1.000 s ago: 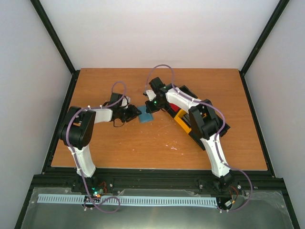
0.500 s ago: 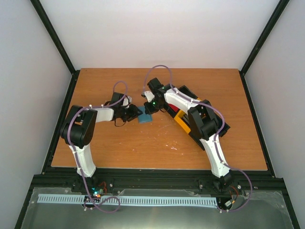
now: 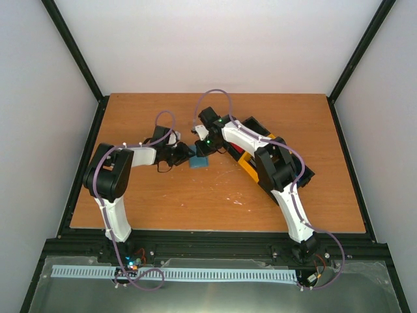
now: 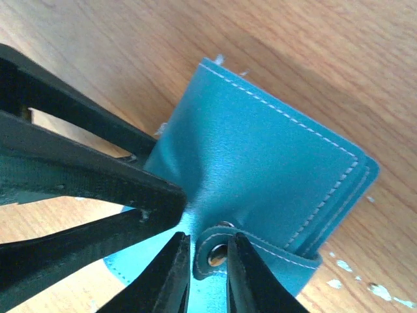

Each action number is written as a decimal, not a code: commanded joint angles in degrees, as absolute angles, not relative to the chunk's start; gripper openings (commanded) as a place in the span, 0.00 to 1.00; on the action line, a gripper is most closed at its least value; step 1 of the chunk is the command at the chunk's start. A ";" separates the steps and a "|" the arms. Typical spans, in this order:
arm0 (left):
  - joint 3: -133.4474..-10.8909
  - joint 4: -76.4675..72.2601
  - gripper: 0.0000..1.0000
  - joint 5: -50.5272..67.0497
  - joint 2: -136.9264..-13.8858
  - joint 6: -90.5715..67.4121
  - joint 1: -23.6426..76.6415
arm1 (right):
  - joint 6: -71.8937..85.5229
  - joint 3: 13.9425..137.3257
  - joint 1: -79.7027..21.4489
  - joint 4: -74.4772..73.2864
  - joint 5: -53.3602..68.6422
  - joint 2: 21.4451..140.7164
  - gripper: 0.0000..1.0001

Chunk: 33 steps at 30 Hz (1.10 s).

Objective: Put the credit cards into the card holder
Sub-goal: Close the card holder at the center of the board.

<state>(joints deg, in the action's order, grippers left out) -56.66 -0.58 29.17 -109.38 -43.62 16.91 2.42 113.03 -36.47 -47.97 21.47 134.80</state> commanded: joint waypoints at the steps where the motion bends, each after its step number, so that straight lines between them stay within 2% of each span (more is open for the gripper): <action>1: -55.28 6.13 0.37 25.87 -113.35 -44.03 18.11 | 4.35 114.07 -37.00 -48.24 16.22 134.95 0.18; 13: -55.13 5.99 0.37 25.81 -113.48 -43.87 18.11 | 9.98 110.28 -36.91 -42.81 17.23 130.89 0.25; 23: -54.93 5.77 0.37 25.67 -113.36 -43.59 18.11 | 10.87 109.97 -36.88 -42.27 21.62 131.28 0.25; 33: -54.67 5.66 0.37 25.69 -113.24 -43.70 18.14 | 10.60 110.40 -36.88 -43.94 19.66 132.18 0.23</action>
<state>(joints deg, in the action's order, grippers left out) -56.66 -0.75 28.88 -109.40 -43.59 17.17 10.39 110.41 -36.67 -43.07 20.34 133.25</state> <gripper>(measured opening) 0.373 0.235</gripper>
